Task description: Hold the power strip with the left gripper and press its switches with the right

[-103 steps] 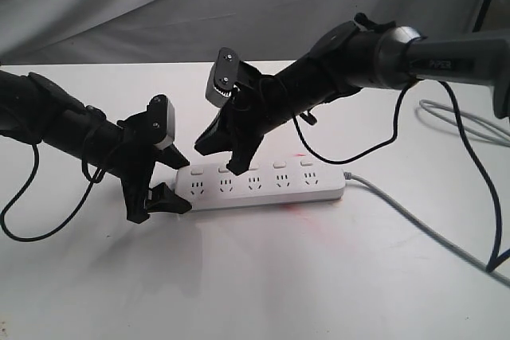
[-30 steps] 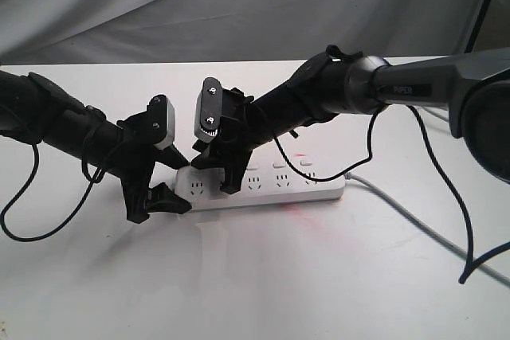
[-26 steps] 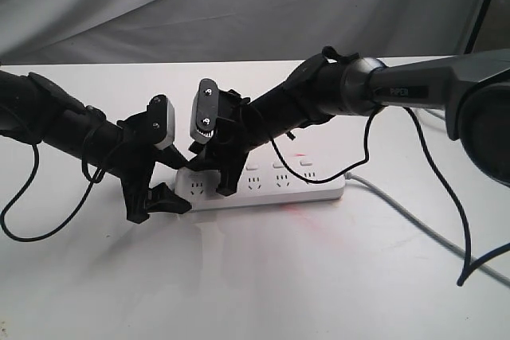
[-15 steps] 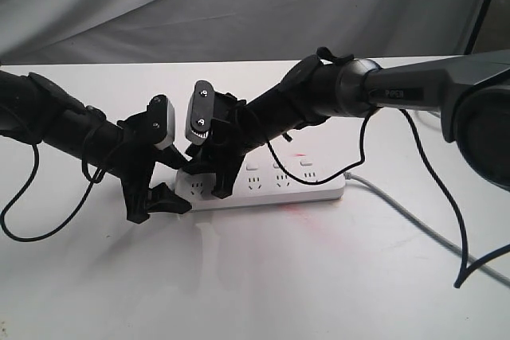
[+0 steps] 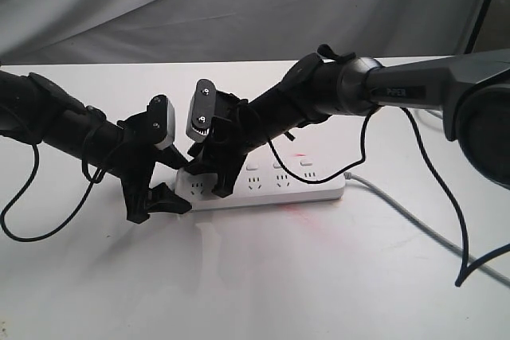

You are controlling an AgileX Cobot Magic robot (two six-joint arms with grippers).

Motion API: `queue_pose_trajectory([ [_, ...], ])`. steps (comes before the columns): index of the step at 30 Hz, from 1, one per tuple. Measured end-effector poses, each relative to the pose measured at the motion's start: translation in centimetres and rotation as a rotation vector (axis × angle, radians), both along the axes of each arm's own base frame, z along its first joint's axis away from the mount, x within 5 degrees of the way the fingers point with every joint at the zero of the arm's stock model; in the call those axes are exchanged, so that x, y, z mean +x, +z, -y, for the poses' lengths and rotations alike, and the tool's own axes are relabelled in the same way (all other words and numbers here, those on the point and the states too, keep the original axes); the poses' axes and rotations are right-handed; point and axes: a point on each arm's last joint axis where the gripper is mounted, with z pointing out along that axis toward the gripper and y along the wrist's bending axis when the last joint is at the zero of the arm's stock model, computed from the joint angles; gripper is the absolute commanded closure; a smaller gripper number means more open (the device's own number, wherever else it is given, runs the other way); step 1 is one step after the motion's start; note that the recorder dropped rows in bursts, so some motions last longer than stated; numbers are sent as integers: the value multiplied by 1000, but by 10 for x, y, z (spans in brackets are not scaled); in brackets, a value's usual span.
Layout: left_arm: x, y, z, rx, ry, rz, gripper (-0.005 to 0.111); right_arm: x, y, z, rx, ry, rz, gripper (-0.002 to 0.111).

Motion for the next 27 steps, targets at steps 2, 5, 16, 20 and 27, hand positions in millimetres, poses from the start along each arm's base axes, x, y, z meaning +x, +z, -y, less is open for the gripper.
queue_pose_trajectory([
  [2, 0, 0, 0, 0, 0, 0, 40, 0, -1, 0, -1, 0, -2, 78],
  [5, 0, 0, 0, 0, 0, 0, 40, 0, -2, 0, -4, -1, -3, 78],
  [16, 0, 0, 0, 1, -1, 0, 40, 0, 11, 4, -9, -1, 21, 78],
  [20, 0, 0, 0, 1, -1, 0, 40, -1, 34, 8, 2, 19, 51, 78],
  [27, 0, 0, 0, 1, -1, 0, 40, 0, 44, 21, -2, 35, 46, 78],
])
